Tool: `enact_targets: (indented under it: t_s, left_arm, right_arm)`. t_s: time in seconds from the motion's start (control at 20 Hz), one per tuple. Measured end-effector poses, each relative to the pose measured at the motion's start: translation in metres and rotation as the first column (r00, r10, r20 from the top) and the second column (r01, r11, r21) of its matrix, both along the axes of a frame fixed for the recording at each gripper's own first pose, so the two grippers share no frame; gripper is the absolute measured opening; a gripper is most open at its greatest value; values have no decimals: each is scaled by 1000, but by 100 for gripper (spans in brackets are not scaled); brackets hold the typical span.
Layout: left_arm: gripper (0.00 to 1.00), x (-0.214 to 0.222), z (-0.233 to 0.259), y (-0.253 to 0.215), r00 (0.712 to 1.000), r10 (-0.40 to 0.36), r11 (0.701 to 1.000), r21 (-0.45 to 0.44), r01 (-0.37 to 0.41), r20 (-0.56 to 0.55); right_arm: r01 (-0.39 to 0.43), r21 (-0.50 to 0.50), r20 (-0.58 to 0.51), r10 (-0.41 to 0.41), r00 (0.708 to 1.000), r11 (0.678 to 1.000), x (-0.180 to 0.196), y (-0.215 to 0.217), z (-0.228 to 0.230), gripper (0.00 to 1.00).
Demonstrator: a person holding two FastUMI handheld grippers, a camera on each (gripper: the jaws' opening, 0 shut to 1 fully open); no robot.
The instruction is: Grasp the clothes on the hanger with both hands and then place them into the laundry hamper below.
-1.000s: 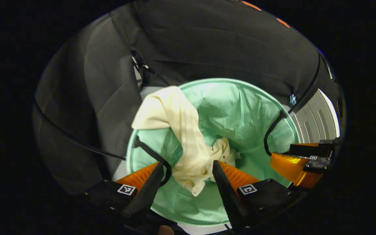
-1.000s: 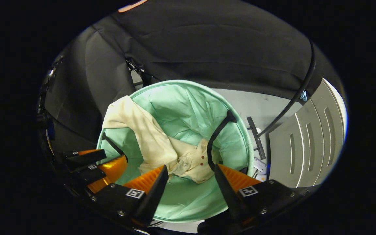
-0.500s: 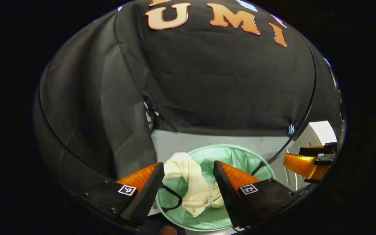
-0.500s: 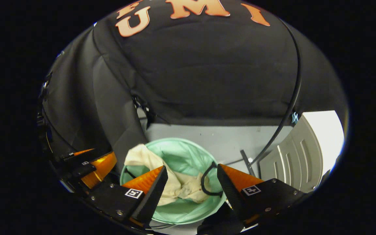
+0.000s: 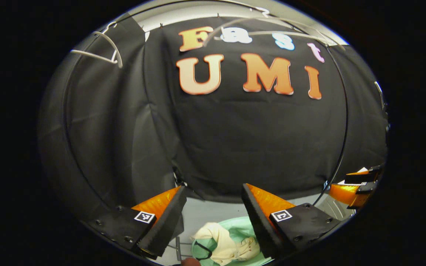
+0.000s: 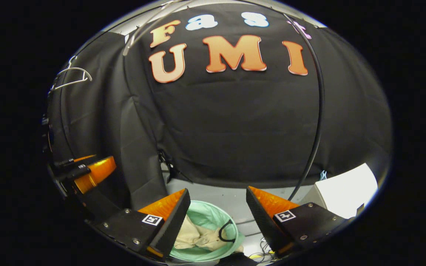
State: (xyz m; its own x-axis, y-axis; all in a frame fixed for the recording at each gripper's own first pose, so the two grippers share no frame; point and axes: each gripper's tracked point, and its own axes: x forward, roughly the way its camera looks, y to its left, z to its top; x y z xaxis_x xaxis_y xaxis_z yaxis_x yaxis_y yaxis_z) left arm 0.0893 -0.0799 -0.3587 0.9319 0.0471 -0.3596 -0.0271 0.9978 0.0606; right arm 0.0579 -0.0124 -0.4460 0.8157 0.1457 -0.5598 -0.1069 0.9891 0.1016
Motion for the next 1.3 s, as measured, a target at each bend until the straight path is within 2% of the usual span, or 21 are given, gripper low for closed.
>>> enact_targets:
  t_s: [0.1,0.3,0.4,0.5,0.55,0.6,0.65,0.75,0.8,0.85,0.9,1.0,1.05,1.1,1.3]
  left_arm:
    - [98,3,37,4,997,8,1000,-19,-6,75]
    - [96,-1,116,23,976,13,1000,18,-17,216]
    - [96,-11,153,24,968,13,1000,-13,-10,252]
    - [96,-14,189,36,954,26,1000,-24,-20,298]
    - [96,-16,204,43,947,32,999,-15,-28,321]
    - [96,-22,217,51,943,40,999,-13,-38,329]
    - [95,-30,229,57,940,54,999,-22,-50,337]
    - [95,-41,261,74,924,86,996,-42,-75,372]
    - [95,-47,277,84,915,102,995,-44,-92,390]
    - [94,-50,285,92,912,107,994,-36,-101,395]
    - [94,-52,291,98,912,110,994,-25,-109,394]
    - [96,-57,306,109,904,121,992,-12,-128,409]
    - [96,-58,310,109,902,117,992,-5,-127,416]
    - [93,-59,312,107,902,111,993,-1,-122,418]
    - [94,-60,314,95,905,83,996,4,-94,417]
  right_arm:
    - [-8,-21,60,9,998,1000,0,-4,39,94]
    - [-21,-26,194,26,981,999,2,-11,126,94]
    - [-21,-30,254,27,967,999,4,-13,169,94]
    - [-25,-45,317,38,948,999,5,-12,207,94]
    - [-28,-54,345,45,937,998,4,-10,224,100]
    - [-31,-58,366,50,929,998,2,-9,242,100]
    - [-33,-61,385,54,921,998,1,-7,260,94]
    - [-36,-78,440,66,896,996,-6,-4,294,94]
    - [-38,-93,467,77,881,995,-9,-3,315,100]
    - [-40,-104,486,86,870,994,-12,-2,332,83]
    - [-44,-109,503,94,859,993,-14,-1,343,94]
    - [-20,-112,522,76,850,993,-12,-11,357,94]
    - [-8,-105,530,63,846,994,-12,-15,362,100]
    - [8,-94,537,44,842,995,-12,-18,366,100]
    - [42,-89,546,14,838,995,-10,-27,369,100]
